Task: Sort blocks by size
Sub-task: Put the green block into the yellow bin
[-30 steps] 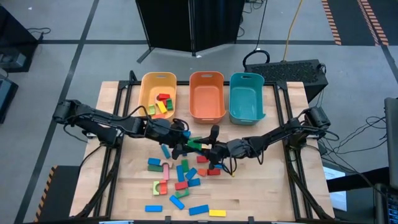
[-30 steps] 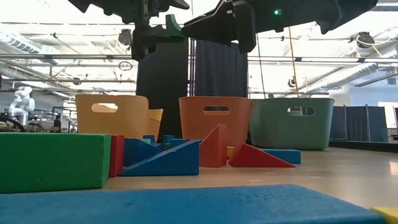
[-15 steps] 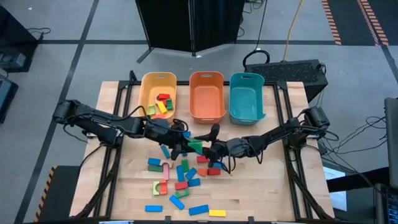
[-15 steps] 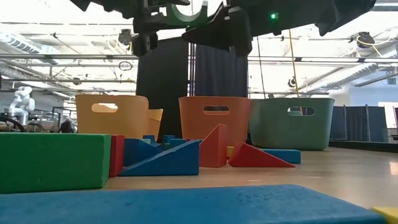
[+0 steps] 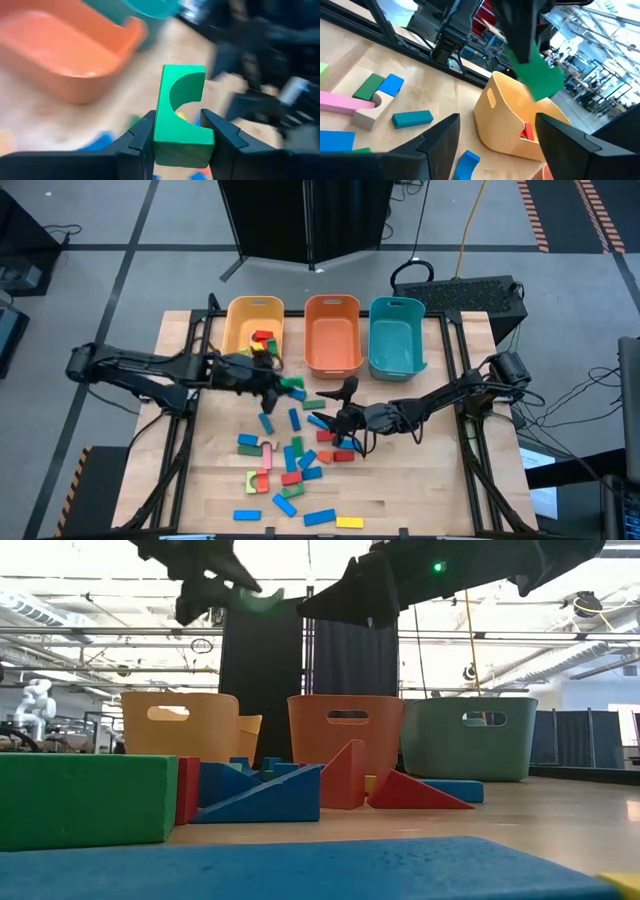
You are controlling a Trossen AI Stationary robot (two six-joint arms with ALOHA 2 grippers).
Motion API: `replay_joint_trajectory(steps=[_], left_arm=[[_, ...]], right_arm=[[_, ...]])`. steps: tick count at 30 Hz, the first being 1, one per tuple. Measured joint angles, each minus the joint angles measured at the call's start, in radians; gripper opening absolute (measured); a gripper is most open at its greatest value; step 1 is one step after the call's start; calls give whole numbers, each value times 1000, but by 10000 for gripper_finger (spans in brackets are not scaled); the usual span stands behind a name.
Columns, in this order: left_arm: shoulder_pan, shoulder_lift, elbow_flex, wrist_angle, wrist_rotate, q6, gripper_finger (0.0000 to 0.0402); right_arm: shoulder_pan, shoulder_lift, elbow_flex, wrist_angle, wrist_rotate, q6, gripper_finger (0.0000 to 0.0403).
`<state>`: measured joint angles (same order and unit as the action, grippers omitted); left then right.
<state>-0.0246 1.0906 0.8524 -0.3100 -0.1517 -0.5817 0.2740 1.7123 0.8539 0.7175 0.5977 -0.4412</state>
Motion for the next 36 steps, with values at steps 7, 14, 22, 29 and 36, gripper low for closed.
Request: replay_joint_trajectory(steps=[7, 14, 22, 29, 36], left_arm=[[153, -97, 0, -252, -136, 28, 126], [358, -59, 0, -337, -140, 91, 126], [543, 85, 0, -335, -113, 196, 126], [646, 209, 0, -336, -88, 277, 126], [678, 241, 0, -325, -88, 471, 142]], right_arm=[[-15, 0, 0, 5, -82, 61, 243], [-41, 0, 0, 8, -146, 126, 242], [-51, 0, 0, 5, -160, 145, 242], [-51, 0, 0, -1, -162, 142, 242], [-77, 8, 0, -13, -265, 143, 242]])
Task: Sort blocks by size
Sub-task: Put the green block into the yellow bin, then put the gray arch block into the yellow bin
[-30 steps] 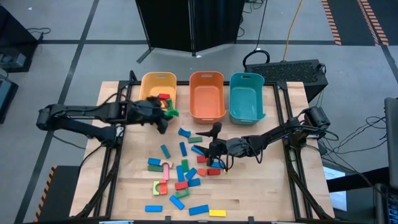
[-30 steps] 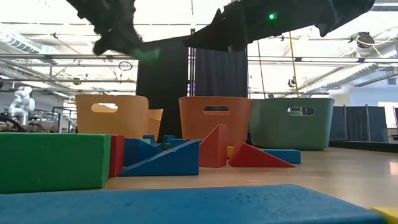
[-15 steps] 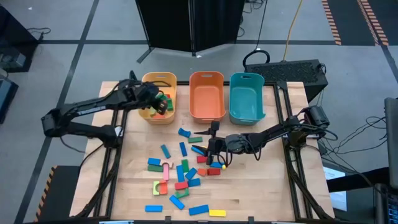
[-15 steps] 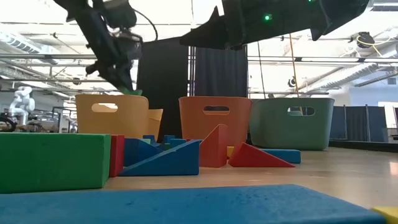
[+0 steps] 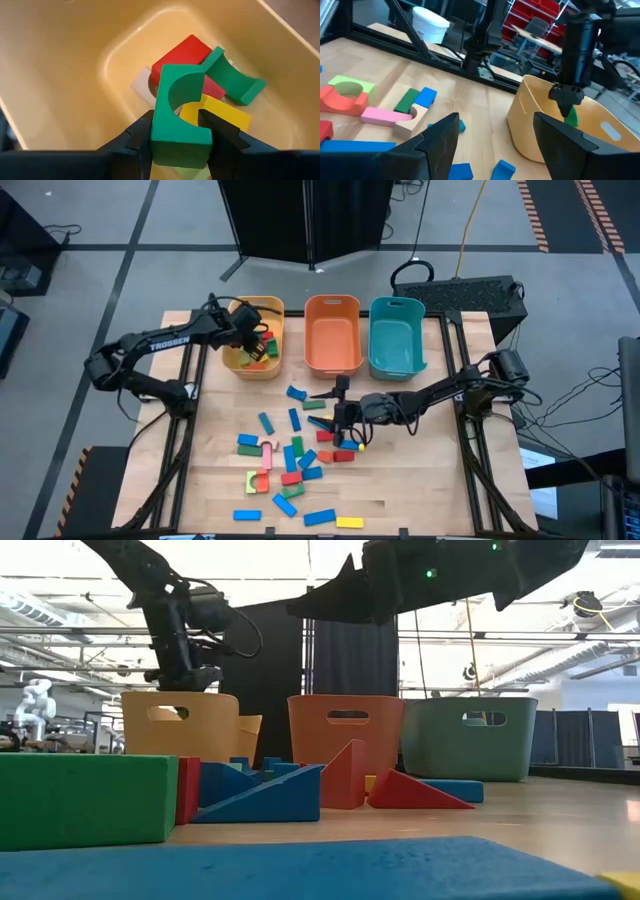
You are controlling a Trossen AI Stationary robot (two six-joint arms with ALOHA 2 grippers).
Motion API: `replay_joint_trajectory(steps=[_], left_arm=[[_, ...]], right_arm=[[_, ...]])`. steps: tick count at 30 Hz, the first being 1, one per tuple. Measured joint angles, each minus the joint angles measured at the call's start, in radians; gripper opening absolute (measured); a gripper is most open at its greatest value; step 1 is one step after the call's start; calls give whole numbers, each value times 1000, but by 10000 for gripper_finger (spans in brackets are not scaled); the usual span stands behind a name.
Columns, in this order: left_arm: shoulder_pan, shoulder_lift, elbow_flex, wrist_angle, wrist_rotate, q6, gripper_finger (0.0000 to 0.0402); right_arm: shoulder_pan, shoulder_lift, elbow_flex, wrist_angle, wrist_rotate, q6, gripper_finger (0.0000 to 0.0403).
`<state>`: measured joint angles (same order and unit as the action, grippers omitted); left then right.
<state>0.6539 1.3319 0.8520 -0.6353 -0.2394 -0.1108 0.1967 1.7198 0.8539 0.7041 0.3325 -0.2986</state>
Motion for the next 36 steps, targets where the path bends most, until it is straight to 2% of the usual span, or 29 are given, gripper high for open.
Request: replay_joint_trajectory(steps=[4, 14, 18, 22, 29, 36], left_arm=[[-1, 0, 0, 23, 0, 89, 151], [-1, 0, 0, 36, -6, 93, 159], [-1, 0, 1, 36, -7, 88, 189], [-3, -2, 54, 23, -61, 23, 223], [-50, -54, 156, -39, 70, 47, 232], [-179, -185, 165, -77, 78, 18, 232]], right_arm=[[-15, 32, 0, 5, 0, 2, 242], [-27, 74, 0, 73, -14, 60, 242], [-27, 74, 1, 80, -33, 67, 242], [-31, 74, 28, 20, -95, 112, 242], [-27, 98, 96, -120, -169, 161, 242], [-16, 217, 182, -124, -218, 184, 242]])
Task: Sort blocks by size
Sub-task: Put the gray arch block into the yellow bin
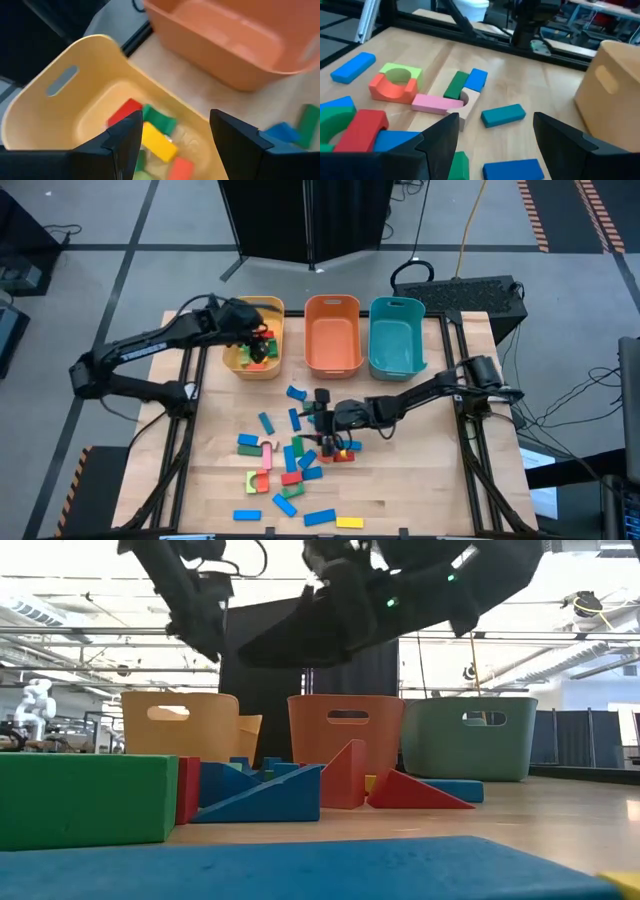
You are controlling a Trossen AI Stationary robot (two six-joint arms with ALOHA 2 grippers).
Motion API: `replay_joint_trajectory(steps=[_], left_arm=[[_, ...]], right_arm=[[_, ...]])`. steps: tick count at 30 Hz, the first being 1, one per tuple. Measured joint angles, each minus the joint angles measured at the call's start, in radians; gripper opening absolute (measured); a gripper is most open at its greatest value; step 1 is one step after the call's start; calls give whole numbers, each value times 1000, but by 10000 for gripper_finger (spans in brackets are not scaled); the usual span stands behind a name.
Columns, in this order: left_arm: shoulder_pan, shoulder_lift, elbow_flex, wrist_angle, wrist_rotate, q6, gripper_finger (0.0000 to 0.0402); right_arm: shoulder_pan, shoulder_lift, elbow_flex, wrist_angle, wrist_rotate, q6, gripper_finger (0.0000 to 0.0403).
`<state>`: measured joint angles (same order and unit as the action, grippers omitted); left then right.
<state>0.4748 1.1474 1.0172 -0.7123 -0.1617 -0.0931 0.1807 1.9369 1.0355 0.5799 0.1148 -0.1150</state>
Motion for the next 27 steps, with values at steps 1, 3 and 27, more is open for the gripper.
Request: replay_joint_trajectory(steps=[1, 3, 27], left_arm=[[-21, -20, 0, -12, -3, -7, 232], [-65, -58, 0, -25, -6, -25, 232], [-564, -222, -119, -161, -249, -427, 232]], right_arm=[[3, 19, 19, -8, -12, 1, 242], [4, 57, 60, -32, -17, 3, 242], [17, 345, 428, -240, -38, 191, 257]])
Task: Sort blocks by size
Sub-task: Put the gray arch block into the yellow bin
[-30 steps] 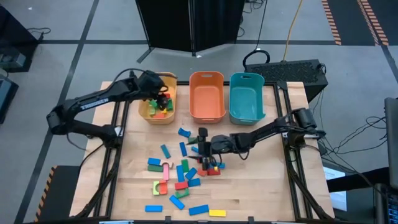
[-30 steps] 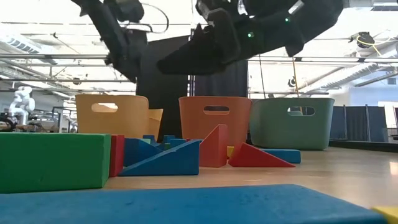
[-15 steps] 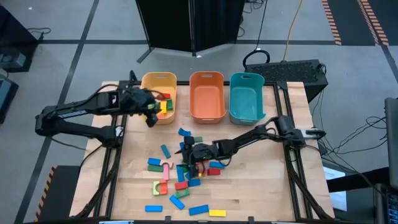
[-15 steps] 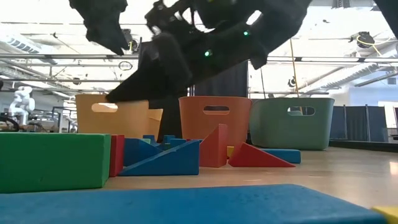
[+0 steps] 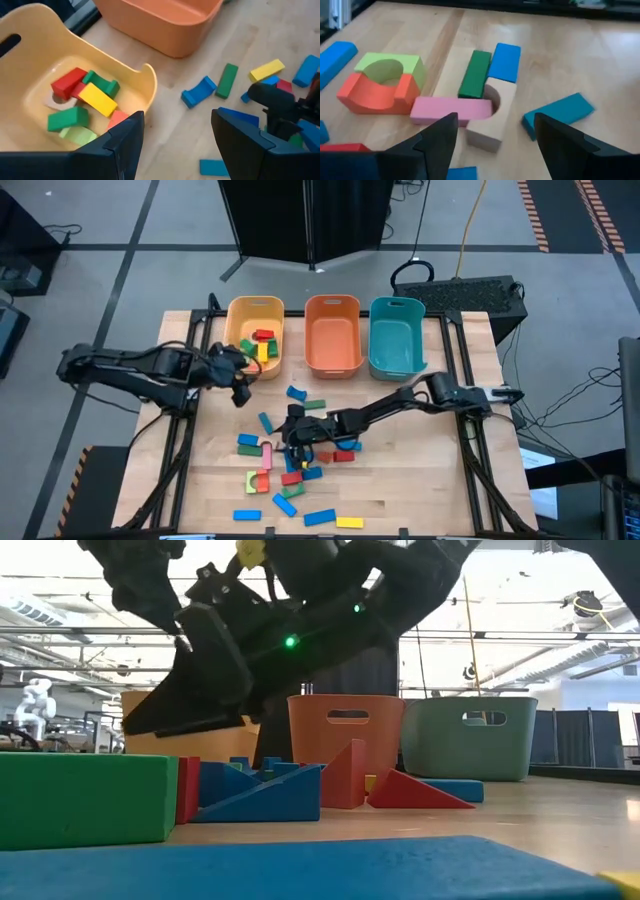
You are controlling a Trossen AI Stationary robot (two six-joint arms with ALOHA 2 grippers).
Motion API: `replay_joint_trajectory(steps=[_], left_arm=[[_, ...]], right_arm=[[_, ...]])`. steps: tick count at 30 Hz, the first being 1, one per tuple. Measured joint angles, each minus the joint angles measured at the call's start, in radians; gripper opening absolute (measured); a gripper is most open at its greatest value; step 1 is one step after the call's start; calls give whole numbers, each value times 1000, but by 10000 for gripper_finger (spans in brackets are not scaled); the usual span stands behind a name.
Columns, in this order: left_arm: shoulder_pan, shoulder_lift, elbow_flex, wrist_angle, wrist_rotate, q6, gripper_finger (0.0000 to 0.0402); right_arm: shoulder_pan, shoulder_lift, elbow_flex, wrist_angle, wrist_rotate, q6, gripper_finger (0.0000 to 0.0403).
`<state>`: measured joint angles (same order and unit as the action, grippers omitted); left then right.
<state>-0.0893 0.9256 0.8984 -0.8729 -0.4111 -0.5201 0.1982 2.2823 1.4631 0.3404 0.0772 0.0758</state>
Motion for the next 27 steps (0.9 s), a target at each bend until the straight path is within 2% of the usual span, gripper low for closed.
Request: replay_joint_trajectory(steps=[7, 9, 19, 27], left_arm=[[-79, 0, -36, 6, -55, -86, 232], [-99, 0, -39, 5, -65, -107, 232], [-175, 2, -39, 62, -128, -129, 232], [-189, 2, -39, 81, -144, -129, 232]], right_arm=[[-4, 9, 3, 17, 2, 44, 341], [-5, 9, 3, 13, 9, 60, 353], [-5, 9, 22, -30, 38, 96, 340], [-5, 60, 76, -77, 51, 107, 339]])
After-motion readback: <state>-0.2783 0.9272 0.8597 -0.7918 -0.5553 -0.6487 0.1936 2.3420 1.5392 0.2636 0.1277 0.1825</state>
